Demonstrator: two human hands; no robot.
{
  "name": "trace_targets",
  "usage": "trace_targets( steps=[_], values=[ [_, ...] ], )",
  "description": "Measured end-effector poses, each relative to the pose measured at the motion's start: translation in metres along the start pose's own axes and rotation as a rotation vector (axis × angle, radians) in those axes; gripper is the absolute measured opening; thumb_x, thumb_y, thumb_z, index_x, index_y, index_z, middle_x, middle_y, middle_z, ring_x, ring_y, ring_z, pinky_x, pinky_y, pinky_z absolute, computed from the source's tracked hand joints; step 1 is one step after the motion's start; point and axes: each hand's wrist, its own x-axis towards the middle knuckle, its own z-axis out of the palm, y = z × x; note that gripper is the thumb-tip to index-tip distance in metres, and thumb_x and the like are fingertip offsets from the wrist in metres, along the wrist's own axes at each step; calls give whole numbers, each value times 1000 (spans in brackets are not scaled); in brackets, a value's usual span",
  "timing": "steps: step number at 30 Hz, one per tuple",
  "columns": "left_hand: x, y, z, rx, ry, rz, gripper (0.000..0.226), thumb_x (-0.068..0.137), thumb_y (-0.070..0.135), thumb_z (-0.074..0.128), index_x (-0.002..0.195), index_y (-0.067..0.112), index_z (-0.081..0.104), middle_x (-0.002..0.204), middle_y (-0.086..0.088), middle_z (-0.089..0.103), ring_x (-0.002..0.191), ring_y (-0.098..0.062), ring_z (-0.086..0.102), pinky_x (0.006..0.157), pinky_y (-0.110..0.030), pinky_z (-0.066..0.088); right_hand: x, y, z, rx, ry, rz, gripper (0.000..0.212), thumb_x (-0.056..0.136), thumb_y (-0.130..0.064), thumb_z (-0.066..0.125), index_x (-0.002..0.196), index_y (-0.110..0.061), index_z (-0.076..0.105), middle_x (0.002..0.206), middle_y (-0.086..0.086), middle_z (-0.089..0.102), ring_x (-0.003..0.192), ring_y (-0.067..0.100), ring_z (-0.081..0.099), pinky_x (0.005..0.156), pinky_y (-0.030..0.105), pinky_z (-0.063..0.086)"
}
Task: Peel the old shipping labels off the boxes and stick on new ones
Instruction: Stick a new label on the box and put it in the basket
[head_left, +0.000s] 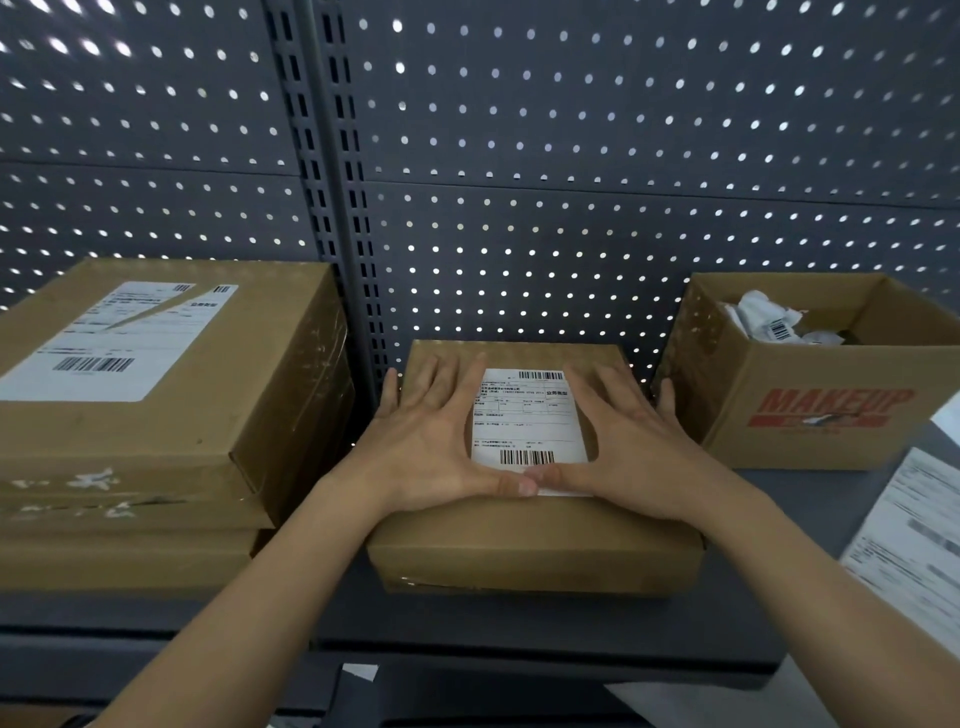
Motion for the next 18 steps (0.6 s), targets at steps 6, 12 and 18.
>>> trace_targets(
  steps=[6, 12, 18],
  values=[
    [7, 24, 0, 48, 62, 135, 112, 74, 90, 12, 156, 17, -11, 164, 0, -13, 149, -14, -19, 121, -45, -11, 14, -11, 2, 13, 95, -235, 68, 104, -51, 24, 158, -18, 0, 166, -1, -6, 151, 11, -13, 122, 37, -12],
    [1, 29, 9, 128, -74, 59, 109, 72, 87, 2, 155, 18, -14, 162, 2, -19, 148, -13, -22, 122, -40, -10, 9, -10, 11, -142, -64, -274, 66, 102, -53, 13, 156, -23, -8, 164, -6, -14, 148, 6, -19, 123, 32, -9],
    [1, 30, 8, 141, -96, 16, 117, 65, 90, -1, 155, 17, -15, 162, 3, -22, 147, -10, -24, 122, -37, -9, 5, -16, 10, -183, -47, -135, 89, 85, -69, -2, 157, -18, -10, 164, -4, -15, 149, 6, -17, 123, 35, -6]
  ],
)
